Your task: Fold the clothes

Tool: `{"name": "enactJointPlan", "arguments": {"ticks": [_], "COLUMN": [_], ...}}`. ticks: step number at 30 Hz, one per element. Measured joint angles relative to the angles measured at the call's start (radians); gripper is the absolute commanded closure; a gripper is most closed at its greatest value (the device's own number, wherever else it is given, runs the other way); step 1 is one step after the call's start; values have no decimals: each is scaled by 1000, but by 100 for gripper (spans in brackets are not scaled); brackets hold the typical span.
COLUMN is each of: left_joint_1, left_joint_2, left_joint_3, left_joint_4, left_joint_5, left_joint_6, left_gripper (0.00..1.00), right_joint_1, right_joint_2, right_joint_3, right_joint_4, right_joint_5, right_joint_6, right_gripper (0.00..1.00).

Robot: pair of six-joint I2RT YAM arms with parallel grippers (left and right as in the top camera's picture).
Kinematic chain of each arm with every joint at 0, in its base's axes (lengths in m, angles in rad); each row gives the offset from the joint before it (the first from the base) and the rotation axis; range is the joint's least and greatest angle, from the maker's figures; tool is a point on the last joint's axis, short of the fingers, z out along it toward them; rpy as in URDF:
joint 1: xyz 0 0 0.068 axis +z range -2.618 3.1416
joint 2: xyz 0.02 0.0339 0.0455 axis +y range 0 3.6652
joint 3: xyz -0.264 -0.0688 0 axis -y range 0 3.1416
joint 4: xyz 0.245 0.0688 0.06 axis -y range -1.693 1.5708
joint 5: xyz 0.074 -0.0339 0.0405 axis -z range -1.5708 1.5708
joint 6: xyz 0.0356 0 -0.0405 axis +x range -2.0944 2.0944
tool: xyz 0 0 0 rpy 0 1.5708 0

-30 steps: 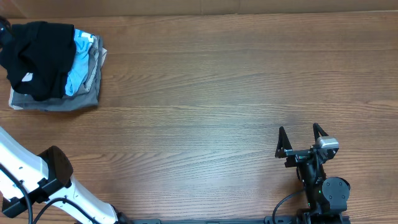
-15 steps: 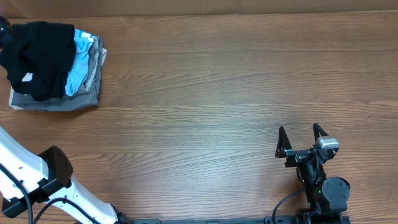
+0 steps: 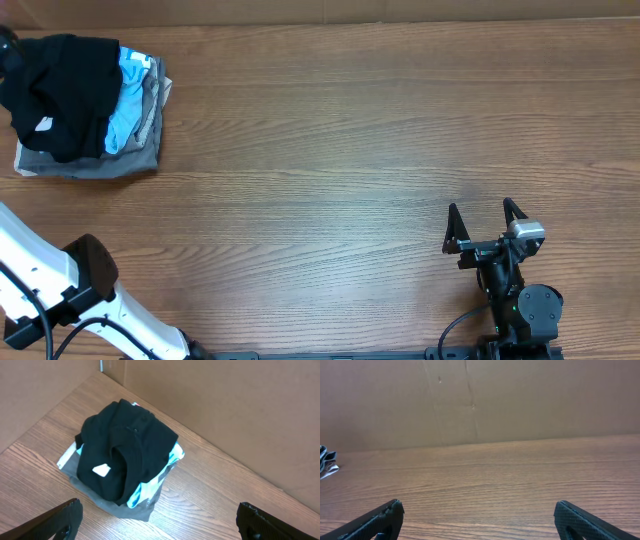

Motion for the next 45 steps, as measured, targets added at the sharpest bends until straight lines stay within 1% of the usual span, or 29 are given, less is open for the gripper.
{"name": "enactJointPlan", "arguments": {"ticks": [5, 9, 12, 17, 21, 25, 30, 31, 32, 36, 38, 39, 40, 41, 45], "left_joint_1": [-38, -114, -238, -485, -626, -711, -727, -727, -728, -727, -727, -727, -727, -726, -708], "left_joint_2": [0, -32, -131, -364, -518, -607, -652, -661, -677, -768, -842, -896, -929, -981, -1147], "left_joint_3": [-2, -56, -198, -506, -725, -911, -1053, -1073, -1098, -1227, -1338, -1424, -1476, -1565, -1859], "left_joint_4": [0, 2, 3, 3, 0, -3, 16, 44, 108, 426, 598, 710, 772, 865, 1130], "left_joint_5": [0, -2, -3, 7, 6, 7, -2, -8, -14, -32, -37, -39, -41, -42, -43], "left_joint_6": [0, 0, 0, 2, 3, 3, 3, 3, 3, 30, 58, 78, 86, 100, 126], "left_gripper": [0, 0, 0, 0, 0, 0, 0, 0, 0, 0, 0, 0, 0, 0, 0], "right_joint_1": [0, 0, 0, 0, 0, 0, 0, 0, 0, 0, 0, 0, 0, 0, 0], "right_joint_2": [0, 0, 0, 0, 0, 0, 0, 0, 0, 0, 0, 0, 0, 0, 0], "right_joint_3": [0, 0, 0, 0, 0, 0, 0, 0, 0, 0, 0, 0, 0, 0, 0], "right_joint_4": [-1, 0, 0, 0, 0, 0, 0, 0, 0, 0, 0, 0, 0, 0, 0], "right_joint_5": [0, 0, 0, 0, 0, 0, 0, 0, 0, 0, 0, 0, 0, 0, 0], "right_joint_6": [0, 0, 0, 0, 0, 0, 0, 0, 0, 0, 0, 0, 0, 0, 0], "right_gripper": [0, 0, 0, 0, 0, 0, 0, 0, 0, 0, 0, 0, 0, 0, 0]}}
